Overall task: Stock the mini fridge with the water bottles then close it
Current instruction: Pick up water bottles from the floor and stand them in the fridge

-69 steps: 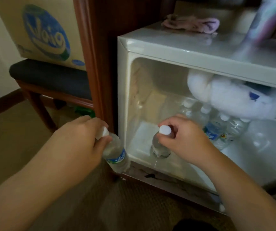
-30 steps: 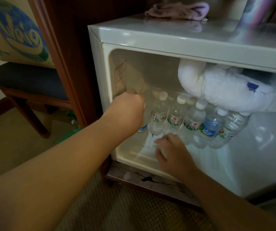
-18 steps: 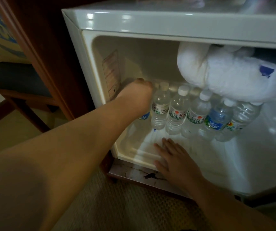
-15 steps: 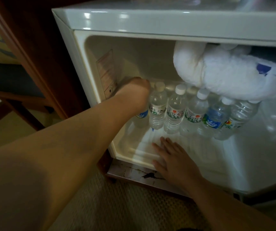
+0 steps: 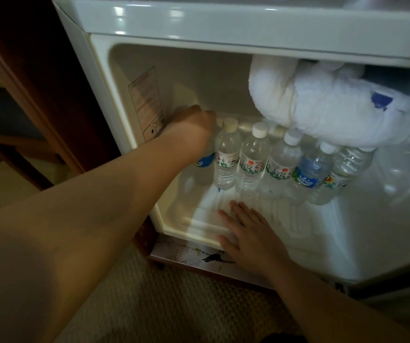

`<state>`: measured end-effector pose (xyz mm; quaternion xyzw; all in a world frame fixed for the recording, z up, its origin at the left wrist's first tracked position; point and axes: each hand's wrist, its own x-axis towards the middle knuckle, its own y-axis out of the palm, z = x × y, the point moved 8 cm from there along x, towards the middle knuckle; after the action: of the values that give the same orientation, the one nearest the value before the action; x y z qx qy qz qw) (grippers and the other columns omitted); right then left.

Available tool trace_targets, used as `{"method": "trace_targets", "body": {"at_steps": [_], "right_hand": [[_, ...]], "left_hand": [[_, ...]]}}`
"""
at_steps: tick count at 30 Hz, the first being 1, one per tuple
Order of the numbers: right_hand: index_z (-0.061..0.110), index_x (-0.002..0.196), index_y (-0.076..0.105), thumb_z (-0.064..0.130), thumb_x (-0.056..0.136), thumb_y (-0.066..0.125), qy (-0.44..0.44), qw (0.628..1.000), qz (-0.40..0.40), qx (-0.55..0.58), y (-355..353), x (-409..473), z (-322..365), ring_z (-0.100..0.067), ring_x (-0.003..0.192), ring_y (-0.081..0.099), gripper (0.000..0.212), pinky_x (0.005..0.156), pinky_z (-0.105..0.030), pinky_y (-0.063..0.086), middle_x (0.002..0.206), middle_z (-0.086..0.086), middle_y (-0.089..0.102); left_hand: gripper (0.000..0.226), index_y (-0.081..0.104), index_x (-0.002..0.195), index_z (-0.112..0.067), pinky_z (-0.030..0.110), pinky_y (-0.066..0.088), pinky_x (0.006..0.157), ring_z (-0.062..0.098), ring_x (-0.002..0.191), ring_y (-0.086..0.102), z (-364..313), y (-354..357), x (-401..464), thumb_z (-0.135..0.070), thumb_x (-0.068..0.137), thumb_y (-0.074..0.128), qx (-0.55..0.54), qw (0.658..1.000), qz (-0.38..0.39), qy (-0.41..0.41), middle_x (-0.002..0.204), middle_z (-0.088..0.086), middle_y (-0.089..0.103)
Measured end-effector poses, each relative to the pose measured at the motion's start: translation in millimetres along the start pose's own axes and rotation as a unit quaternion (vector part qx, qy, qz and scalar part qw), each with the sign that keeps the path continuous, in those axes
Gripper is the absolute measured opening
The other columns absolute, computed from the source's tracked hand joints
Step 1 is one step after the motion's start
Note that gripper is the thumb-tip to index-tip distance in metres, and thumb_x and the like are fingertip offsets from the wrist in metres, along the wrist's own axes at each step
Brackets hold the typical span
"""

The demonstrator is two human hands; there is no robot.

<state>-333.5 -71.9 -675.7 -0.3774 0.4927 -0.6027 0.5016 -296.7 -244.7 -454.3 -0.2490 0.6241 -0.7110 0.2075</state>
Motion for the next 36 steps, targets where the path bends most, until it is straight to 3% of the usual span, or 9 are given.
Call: {"method": "trace_targets", "body": {"at_steps": [6, 10, 13, 17, 22, 26, 28, 34, 36], "right_hand": [[0.039, 0.161, 0.014, 0.069, 0.1, 0.024, 0.003, 1.0, 0.012, 0.002, -1, 0, -2, -0.017, 0.158, 0.001, 0.069, 0.126, -0.037, 0.001, 0.173, 0.001, 0.004], [0.044, 0.16, 0.017, 0.073, 0.098, 0.031, 0.028, 0.998, 0.034, 0.033, -6, -1, 0, -0.015, 0.157, 0.001, 0.069, 0.126, -0.042, 0.005, 0.172, 0.008, 0.002], [0.044, 0.158, 0.024, 0.077, 0.094, 0.034, 0.04, 0.997, 0.057, 0.039, -6, -1, 4, -0.018, 0.157, 0.005, 0.072, 0.126, -0.045, 0.009, 0.172, 0.007, 0.006], [0.023, 0.129, 0.064, 0.07, 0.094, 0.039, -0.13, 0.989, -0.063, 0.008, -28, -4, 74, -0.026, 0.118, 0.054, 0.064, 0.101, -0.043, 0.045, 0.13, -0.002, 0.056], [0.025, 0.123, 0.066, 0.058, 0.102, 0.042, -0.349, 0.937, 0.022, 0.019, -1, -12, 227, -0.008, 0.095, 0.058, 0.046, 0.076, -0.021, 0.046, 0.108, 0.006, 0.061], [0.044, 0.148, 0.037, 0.065, 0.102, 0.034, -0.334, 0.926, 0.173, 0.029, 57, -8, 318, -0.007, 0.135, 0.046, 0.05, 0.101, -0.026, 0.043, 0.151, 0.013, 0.044], [0.048, 0.149, 0.03, 0.061, 0.102, 0.039, -0.328, 0.921, 0.206, 0.04, 80, -7, 365, -0.011, 0.137, 0.046, 0.049, 0.103, -0.032, 0.046, 0.16, 0.01, 0.035], [0.04, 0.152, 0.032, 0.047, 0.098, 0.057, -0.317, 0.921, 0.125, 0.188, 98, 25, 485, -0.022, 0.112, 0.062, 0.06, 0.09, -0.039, 0.054, 0.141, 0.005, 0.038], [0.043, 0.155, 0.025, 0.044, 0.097, 0.06, -0.329, 0.917, 0.098, 0.205, 97, 37, 519, -0.022, 0.118, 0.057, 0.067, 0.095, -0.039, 0.052, 0.14, 0.005, 0.036]], "left_hand": [[0.054, 0.057, 0.137, -0.017, 0.043, 0.055, 0.09, 0.033, 0.104, 0.064, 3, -12, -49, -0.002, 0.086, 0.062, -0.05, 0.998, -0.028, 0.021, 0.121, 0.014, 0.061], [0.041, 0.061, 0.13, -0.042, 0.025, 0.053, 0.094, 0.001, 0.108, 0.065, 13, -15, -137, -0.015, 0.098, 0.061, -0.259, 0.961, 0.076, 0.056, 0.119, -0.018, 0.067], [0.035, 0.066, 0.121, -0.042, 0.01, 0.051, 0.089, -0.01, 0.104, 0.064, 43, -18, -209, -0.017, 0.097, 0.065, -0.323, 0.941, 0.087, 0.04, 0.111, -0.023, 0.069], [0.019, 0.073, 0.108, -0.04, 0.013, 0.053, 0.086, -0.008, 0.095, 0.067, 127, 0, -293, -0.027, 0.094, 0.071, -0.35, 0.929, 0.081, -0.092, 0.1, -0.024, 0.073], [0.007, 0.073, 0.101, -0.036, 0.022, 0.056, 0.083, -0.005, 0.084, 0.069, 242, 45, -409, -0.035, 0.095, 0.069, -0.349, 0.874, 0.027, -0.338, 0.09, -0.017, 0.076], [0.011, 0.071, 0.105, -0.031, 0.026, 0.053, 0.076, 0.003, 0.086, 0.068, 296, 85, -490, -0.034, 0.097, 0.064, -0.309, 0.814, -0.027, -0.491, 0.091, -0.014, 0.073], [0.012, 0.07, 0.105, -0.031, 0.025, 0.051, 0.073, 0.008, 0.089, 0.068, 309, 106, -529, -0.036, 0.095, 0.065, -0.285, 0.783, -0.04, -0.551, 0.093, -0.012, 0.072], [0.031, 0.066, 0.117, -0.026, 0.026, 0.048, 0.077, 0.02, 0.098, 0.07, 327, 197, -592, -0.037, 0.088, 0.066, -0.269, 0.703, 0.018, -0.658, 0.105, 0.001, 0.075], [0.036, 0.063, 0.121, -0.023, 0.028, 0.051, 0.081, 0.023, 0.102, 0.07, 330, 229, -594, -0.034, 0.087, 0.064, -0.272, 0.695, 0.053, -0.663, 0.11, 0.004, 0.074]]}}
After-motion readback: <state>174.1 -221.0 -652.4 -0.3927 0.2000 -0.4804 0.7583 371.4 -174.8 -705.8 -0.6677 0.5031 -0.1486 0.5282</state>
